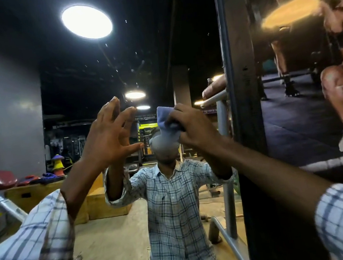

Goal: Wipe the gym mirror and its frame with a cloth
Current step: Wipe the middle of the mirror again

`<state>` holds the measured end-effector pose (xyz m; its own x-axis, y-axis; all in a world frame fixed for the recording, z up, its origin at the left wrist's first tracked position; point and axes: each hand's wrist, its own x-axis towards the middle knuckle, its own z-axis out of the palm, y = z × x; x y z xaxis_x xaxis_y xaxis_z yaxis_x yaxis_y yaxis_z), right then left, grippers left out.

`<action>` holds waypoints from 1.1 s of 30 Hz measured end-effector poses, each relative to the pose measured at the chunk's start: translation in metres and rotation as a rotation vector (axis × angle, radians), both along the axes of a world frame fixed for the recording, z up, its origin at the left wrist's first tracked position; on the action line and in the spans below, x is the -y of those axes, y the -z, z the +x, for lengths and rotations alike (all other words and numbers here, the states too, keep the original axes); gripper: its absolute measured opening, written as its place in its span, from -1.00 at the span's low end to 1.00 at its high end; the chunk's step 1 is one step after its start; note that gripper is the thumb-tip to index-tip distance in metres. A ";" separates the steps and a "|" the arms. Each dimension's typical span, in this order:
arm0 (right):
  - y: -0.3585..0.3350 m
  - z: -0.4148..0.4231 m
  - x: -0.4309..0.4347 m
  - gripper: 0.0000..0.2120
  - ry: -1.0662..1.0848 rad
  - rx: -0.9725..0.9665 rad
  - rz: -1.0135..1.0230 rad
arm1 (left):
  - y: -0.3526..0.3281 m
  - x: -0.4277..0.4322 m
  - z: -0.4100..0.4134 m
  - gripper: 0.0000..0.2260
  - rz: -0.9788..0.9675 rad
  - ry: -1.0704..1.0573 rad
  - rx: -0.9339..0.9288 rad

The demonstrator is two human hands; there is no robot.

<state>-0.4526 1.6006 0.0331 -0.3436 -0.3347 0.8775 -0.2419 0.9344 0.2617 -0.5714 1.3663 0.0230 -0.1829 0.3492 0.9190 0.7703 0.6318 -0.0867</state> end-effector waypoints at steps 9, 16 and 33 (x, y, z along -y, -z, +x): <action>-0.038 -0.010 0.011 -0.70 -0.080 -0.203 -0.234 | 0.000 -0.003 -0.002 -0.02 0.016 -0.030 0.058; -0.105 0.005 -0.008 -0.74 0.135 -0.362 -0.348 | -0.001 -0.004 0.001 -0.02 0.006 -0.018 0.097; -0.074 -0.016 0.046 -0.85 -0.049 -0.092 -0.044 | 0.002 0.033 -0.006 0.00 -0.067 -0.094 0.046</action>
